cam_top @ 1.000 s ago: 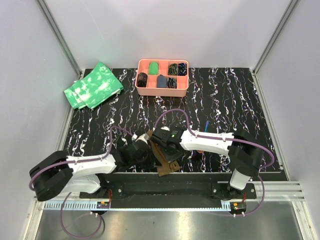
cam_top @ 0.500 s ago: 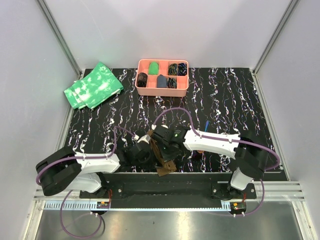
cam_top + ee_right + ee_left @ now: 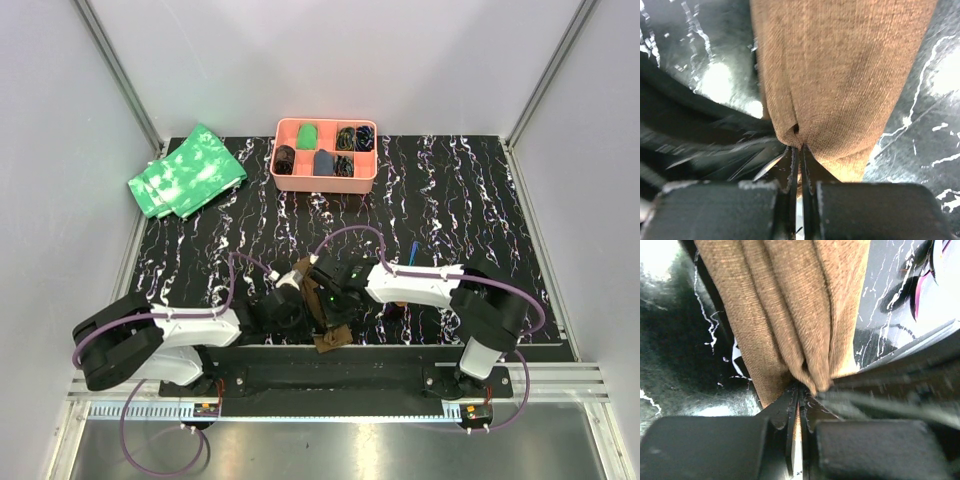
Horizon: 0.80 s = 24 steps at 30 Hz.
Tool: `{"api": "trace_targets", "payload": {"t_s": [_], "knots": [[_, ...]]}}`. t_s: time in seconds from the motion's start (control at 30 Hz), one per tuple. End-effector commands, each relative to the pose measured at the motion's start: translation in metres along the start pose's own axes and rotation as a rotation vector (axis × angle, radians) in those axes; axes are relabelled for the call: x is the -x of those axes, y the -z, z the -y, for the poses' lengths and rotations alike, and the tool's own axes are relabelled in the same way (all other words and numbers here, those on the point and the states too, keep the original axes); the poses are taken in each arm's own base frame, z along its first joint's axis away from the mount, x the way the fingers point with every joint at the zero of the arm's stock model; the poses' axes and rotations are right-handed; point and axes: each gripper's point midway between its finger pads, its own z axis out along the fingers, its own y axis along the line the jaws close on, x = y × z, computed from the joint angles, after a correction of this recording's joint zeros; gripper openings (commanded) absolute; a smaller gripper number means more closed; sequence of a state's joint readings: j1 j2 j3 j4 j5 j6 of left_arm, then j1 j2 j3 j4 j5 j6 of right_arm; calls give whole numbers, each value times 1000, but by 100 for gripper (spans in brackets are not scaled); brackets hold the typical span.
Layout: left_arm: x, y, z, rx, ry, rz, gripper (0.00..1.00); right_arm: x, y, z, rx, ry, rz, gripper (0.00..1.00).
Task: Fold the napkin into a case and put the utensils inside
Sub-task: Smooth out the smaller rectangle-folded napkin at the center of the board.
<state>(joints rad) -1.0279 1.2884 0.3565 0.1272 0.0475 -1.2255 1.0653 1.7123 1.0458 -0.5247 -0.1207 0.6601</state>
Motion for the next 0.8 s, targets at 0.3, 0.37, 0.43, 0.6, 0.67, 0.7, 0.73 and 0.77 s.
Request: {"api": "trace_targets", "payload": {"t_s": [0.3, 0.37, 0.43, 0.6, 0.67, 0.7, 0.73, 0.77], "knots": [[9, 36, -13, 6, 17, 100, 11, 13, -3, -16, 114, -40, 43, 0], [8, 34, -18, 15, 25, 99, 10, 14, -2, -16, 114, -40, 44, 0], [6, 32, -23, 31, 26, 90, 9, 14, 0, -17, 118, -39, 44, 0], [2, 25, -31, 61, 22, 72, 7, 16, 8, -16, 116, -42, 56, 0], [3, 22, -31, 69, 14, 72, 7, 18, 10, -19, 124, -41, 63, 0], [4, 20, -30, 73, 12, 72, 7, 18, 12, -19, 125, -39, 64, 0], [0, 16, -33, 85, 8, 52, 6, 18, 13, -20, 129, -40, 63, 0], [1, 13, -27, 64, 8, 54, 6, 20, 15, -23, 137, -41, 68, 0]]}}
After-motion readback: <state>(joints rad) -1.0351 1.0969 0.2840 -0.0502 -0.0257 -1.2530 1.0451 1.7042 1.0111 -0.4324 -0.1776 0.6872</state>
